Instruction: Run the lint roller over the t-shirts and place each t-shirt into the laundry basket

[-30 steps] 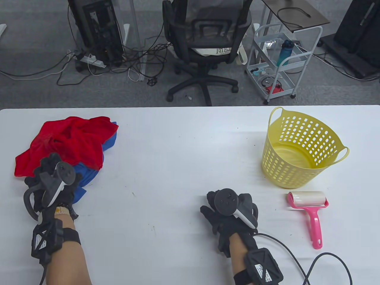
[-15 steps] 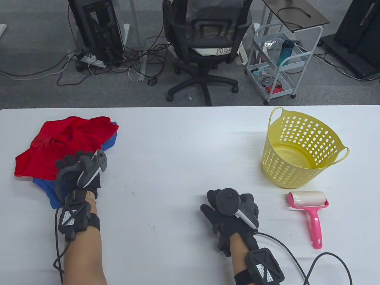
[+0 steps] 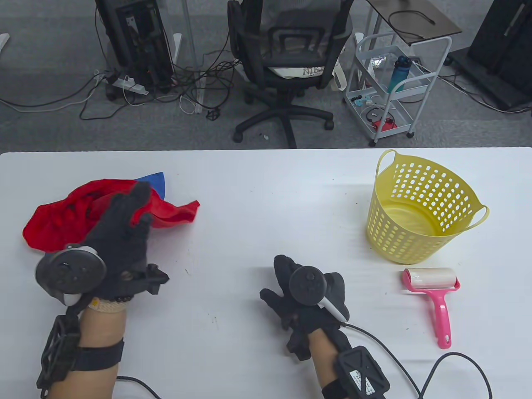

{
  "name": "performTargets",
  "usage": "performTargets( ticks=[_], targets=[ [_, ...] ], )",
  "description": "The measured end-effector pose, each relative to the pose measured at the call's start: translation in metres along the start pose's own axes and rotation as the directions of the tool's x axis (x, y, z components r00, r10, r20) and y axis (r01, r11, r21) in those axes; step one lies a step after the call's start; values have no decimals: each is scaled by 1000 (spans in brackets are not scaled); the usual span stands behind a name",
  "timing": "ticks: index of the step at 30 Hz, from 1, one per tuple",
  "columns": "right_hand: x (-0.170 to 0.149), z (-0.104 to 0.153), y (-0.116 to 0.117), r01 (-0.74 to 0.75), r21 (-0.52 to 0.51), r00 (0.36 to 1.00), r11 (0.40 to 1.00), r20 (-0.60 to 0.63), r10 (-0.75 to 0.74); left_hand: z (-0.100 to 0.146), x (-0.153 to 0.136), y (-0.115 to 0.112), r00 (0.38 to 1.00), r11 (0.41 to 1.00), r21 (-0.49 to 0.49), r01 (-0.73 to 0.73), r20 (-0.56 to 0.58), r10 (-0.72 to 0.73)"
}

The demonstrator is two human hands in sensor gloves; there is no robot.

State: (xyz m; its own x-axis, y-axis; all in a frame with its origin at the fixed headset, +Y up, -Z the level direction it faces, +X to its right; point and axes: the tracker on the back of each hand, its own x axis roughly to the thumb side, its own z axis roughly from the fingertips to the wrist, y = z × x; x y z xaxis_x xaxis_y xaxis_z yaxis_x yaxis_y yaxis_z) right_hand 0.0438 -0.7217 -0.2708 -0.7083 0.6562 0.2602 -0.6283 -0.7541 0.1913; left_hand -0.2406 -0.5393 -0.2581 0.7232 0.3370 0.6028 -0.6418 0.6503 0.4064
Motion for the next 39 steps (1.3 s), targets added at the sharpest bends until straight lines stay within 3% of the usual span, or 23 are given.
performTargets(
  ticks=[2,3,5,7,8,9,11,13,14,15,17,19,21,25,27,31,32,36,37,39],
  targets=[
    [14,4,4,76,-15,995,997,59,-75,5,42,-31,990,989,-138,59,138,-40],
    [21,7,6,126,-27,988,992,93,-123,14,65,-54,969,964,-228,134,232,-80],
    [30,11,9,243,-40,962,969,139,-236,34,91,-90,905,894,-318,315,384,-182],
    [33,14,11,375,-52,917,926,172,-361,59,106,-125,803,803,-336,492,531,-269],
    [27,15,14,419,-72,905,905,116,-410,70,109,-133,761,791,-265,551,548,-347],
    [21,14,16,448,-55,891,892,117,-440,73,108,-135,741,795,-213,568,553,-381],
    [11,11,20,505,19,858,863,92,-505,76,102,-140,767,785,-292,546,552,-327],
    [10,11,20,581,-24,813,813,41,-580,76,87,-138,883,804,-443,396,424,-201],
    [11,11,19,608,-60,794,791,57,-606,77,81,-136,913,810,-484,331,381,-145],
    [13,11,16,637,-84,771,766,58,-634,79,73,-131,936,818,-508,271,336,-102],
    [13,13,8,711,-116,703,694,91,-705,83,54,-122,931,824,-468,320,315,-184],
    [9,17,-3,774,-176,631,609,124,-766,85,24,-114,887,796,-402,453,294,-356],
    [3,22,-17,807,-240,583,540,175,-794,90,-19,-109,851,736,-433,521,198,-486],
    [-12,32,-41,826,-325,545,461,255,-798,110,-109,-102,760,605,-668,433,-91,-644],
    [-22,37,-50,839,-371,509,398,274,-816,125,-145,-97,632,449,-816,364,-137,-763],
    [-40,48,-64,841,-458,464,290,332,-821,139,-173,-94,537,310,-898,311,-103,-837],
    [-42,51,-67,840,-477,453,257,358,-817,139,-174,-93,530,300,-900,315,-95,-843],
    [-47,74,-97,843,-536,391,42,557,-732,140,-175,-100,534,256,-913,317,-51,-844],
    [-49,80,-105,842,-539,394,20,588,-707,141,-176,-102,528,240,-916,321,-37,-848],
    [-52,88,-114,836,-547,433,38,616,-657,142,-179,-103,520,227,-917,328,-26,-854]
  ],
)
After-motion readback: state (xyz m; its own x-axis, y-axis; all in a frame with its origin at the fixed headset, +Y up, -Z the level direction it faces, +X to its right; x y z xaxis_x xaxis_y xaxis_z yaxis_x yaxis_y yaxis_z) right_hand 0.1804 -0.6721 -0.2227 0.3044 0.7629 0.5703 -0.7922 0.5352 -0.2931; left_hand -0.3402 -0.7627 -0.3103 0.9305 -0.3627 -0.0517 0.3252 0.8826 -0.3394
